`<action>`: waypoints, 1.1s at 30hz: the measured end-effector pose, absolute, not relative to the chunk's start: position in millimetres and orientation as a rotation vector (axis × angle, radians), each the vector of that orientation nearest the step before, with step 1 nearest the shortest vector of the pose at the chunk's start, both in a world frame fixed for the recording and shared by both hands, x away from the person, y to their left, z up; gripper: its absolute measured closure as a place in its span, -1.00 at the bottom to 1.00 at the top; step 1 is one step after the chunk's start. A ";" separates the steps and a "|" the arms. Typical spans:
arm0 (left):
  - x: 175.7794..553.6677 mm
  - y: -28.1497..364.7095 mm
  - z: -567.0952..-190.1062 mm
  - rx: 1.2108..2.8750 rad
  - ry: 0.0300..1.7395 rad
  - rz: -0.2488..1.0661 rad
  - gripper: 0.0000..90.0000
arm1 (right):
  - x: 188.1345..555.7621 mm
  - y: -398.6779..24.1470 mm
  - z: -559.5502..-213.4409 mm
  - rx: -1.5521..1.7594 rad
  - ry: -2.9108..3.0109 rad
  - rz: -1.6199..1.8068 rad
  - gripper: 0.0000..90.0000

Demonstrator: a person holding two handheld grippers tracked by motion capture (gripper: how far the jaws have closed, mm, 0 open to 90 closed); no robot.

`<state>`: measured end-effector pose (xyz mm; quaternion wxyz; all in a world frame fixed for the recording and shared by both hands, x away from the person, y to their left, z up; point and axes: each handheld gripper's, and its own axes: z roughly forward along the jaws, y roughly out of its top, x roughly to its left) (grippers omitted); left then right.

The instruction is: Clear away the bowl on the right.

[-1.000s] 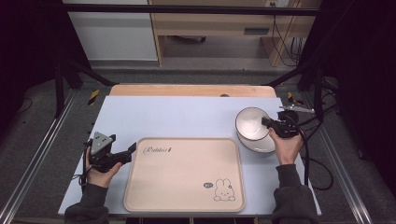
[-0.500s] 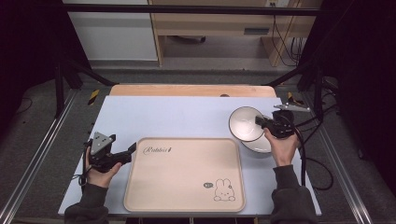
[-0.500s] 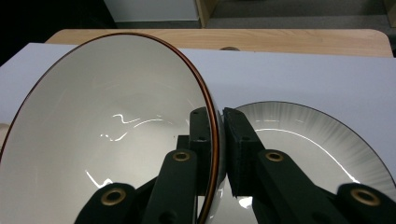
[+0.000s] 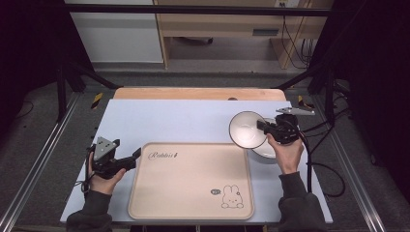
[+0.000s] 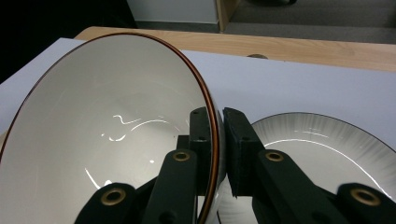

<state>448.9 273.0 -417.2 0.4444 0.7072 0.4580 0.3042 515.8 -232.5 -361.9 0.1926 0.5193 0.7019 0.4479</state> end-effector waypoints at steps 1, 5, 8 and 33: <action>448.9 272.8 -417.2 1.754 1.135 0.754 -0.66 | 515.2 -231.4 -361.3 1.449 1.972 1.261 0.84; 448.9 272.2 -417.4 1.750 1.134 0.755 -0.66 | 512.7 -225.9 -359.2 1.426 1.987 1.273 0.84; 449.0 272.0 -417.6 1.750 1.134 0.755 -0.66 | 511.6 -223.1 -358.6 1.420 1.996 1.282 0.84; 448.5 270.3 -417.3 1.754 1.124 0.756 -0.68 | 508.2 -186.2 -365.1 1.315 2.145 1.311 0.84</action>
